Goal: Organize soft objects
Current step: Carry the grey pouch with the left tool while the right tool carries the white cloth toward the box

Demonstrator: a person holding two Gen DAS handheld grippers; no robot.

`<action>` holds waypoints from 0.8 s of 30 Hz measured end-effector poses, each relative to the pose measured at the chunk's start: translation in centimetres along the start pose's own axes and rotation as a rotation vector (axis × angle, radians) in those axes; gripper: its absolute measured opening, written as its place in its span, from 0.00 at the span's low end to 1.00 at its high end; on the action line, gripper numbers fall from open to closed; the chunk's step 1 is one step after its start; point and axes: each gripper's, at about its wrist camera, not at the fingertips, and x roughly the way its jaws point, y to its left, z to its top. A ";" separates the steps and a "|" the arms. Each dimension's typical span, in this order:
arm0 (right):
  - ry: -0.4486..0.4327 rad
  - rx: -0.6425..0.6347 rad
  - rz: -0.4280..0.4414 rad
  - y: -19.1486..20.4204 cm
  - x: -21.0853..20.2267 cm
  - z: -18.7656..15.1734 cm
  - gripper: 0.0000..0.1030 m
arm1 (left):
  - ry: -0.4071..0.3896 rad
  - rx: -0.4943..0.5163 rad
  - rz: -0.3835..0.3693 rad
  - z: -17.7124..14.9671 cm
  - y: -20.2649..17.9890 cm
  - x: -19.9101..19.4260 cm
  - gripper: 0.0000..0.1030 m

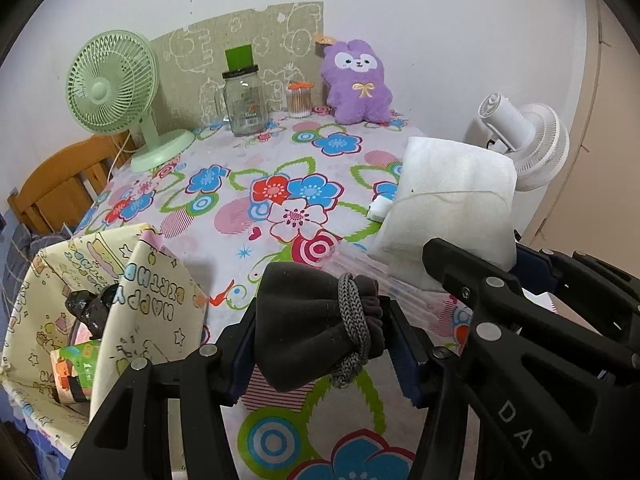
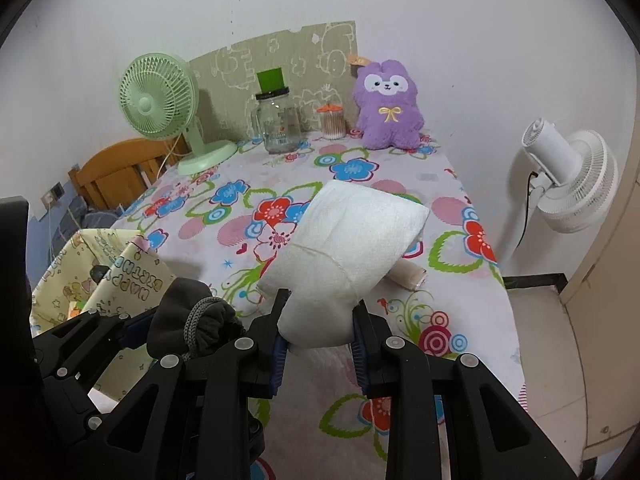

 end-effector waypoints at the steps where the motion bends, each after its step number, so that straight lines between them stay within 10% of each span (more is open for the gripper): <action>1: -0.004 0.001 -0.002 0.0 -0.3 0.0 0.30 | -0.005 0.002 -0.001 0.0 -0.1 -0.3 0.58; 24: -0.084 0.004 -0.034 1.9 -6.0 1.1 0.30 | -0.081 0.024 -0.005 0.7 0.1 -5.9 0.58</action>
